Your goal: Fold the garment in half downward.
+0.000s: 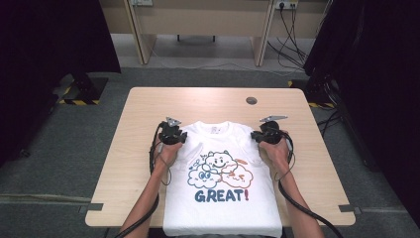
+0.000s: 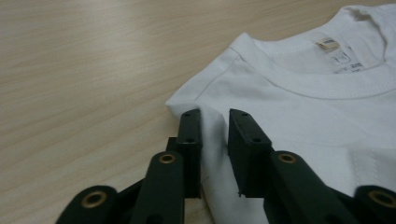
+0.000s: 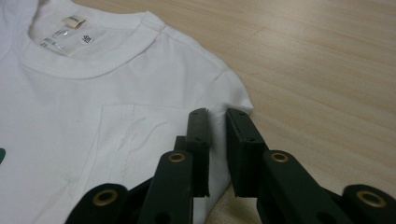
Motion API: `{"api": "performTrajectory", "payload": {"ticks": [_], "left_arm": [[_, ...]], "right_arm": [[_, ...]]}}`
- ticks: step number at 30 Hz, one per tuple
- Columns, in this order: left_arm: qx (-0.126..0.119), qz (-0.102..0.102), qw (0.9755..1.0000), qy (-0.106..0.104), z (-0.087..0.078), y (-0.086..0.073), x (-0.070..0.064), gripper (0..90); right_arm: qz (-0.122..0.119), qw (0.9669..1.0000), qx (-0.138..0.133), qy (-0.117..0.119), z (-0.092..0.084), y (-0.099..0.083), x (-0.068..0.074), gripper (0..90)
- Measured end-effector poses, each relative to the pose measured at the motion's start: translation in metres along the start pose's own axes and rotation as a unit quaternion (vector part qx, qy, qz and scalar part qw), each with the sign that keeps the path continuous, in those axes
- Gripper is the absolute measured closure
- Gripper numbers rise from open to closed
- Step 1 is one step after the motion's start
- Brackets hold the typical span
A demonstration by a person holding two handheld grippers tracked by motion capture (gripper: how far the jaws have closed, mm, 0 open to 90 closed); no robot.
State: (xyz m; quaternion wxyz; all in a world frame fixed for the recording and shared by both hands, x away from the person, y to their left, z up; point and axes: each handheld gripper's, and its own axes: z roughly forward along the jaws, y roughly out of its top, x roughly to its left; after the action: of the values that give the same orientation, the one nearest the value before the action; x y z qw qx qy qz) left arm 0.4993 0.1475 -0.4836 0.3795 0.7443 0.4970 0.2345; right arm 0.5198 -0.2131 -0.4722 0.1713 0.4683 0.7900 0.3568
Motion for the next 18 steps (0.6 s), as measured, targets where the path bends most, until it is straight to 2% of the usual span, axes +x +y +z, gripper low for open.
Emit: {"api": "performTrajectory", "payload": {"ticks": [4, 13, 18], "left_arm": [[0.0, -0.004, 1.0, -0.006, 0.0, 0.0, 0.0, 82.8], [-0.008, 0.011, 0.9998, -0.012, -0.01, 0.009, -0.001, 84.2], [-0.019, 0.011, 0.9997, -0.009, -0.014, 0.015, 0.002, 84.4]], "right_arm": [[0.0, 0.9999, -0.013, -0.01, 0.0, -0.001, 0.001, 86.8], [-0.015, 0.9987, -0.044, -0.02, -0.006, 0.003, 0.005, 87.5], [-0.022, 0.9978, -0.059, -0.021, -0.015, 0.012, 0.007, 87.6]]}}
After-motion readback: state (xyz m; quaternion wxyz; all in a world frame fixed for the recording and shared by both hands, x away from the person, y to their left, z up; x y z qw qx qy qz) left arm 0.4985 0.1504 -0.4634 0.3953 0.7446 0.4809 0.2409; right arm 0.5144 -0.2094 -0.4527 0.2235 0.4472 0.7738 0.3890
